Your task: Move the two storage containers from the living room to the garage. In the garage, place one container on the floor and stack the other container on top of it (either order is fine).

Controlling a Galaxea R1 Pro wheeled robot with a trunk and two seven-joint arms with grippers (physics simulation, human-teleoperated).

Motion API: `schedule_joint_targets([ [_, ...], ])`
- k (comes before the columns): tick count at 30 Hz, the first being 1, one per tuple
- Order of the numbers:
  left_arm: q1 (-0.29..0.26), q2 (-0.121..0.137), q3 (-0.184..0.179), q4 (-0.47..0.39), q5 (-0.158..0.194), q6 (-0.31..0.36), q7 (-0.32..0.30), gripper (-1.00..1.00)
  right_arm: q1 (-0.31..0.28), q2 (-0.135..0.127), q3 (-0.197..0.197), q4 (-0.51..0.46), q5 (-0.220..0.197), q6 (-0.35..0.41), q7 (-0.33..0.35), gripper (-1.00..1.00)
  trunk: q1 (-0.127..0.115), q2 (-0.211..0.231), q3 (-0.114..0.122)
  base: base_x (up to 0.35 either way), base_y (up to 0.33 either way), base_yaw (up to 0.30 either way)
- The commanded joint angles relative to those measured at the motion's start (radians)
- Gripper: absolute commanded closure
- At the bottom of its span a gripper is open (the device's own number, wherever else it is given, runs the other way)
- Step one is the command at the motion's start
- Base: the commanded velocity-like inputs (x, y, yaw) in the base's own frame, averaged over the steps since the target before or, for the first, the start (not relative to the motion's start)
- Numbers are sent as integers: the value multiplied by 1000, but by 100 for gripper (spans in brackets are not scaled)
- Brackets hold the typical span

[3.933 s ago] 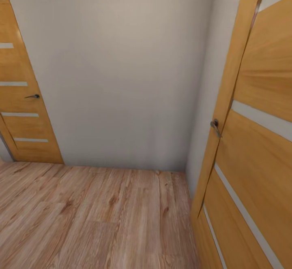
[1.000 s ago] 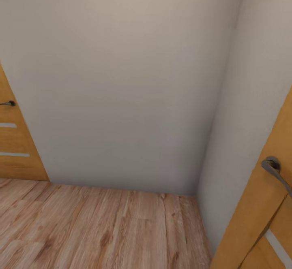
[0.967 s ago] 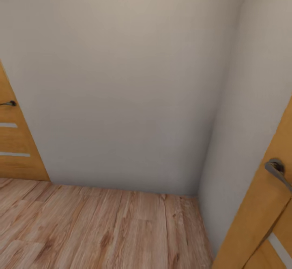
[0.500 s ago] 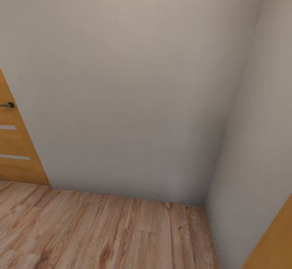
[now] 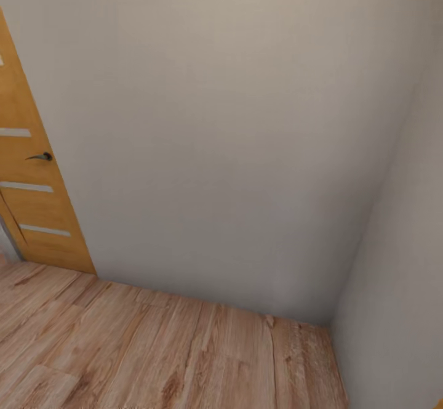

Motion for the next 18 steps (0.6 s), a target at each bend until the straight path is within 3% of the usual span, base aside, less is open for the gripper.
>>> schedule_joint_targets([
  [1,-1,0,0,2,9,-3,-5,-100,-1,1,8,3,-9,-6,-1,-100,0,-1,-1,1,0,269],
  [8,-1,-1,0,2,9,-3,-5,-100,-1,1,8,3,-9,-5,-1,-100,0,-1,-1,0,0,244],
  [18,-1,0,0,2,11,-3,-6,-100,-2,1,8,3,-7,-5,-1,-100,0,-1,-1,169,137,29],
])
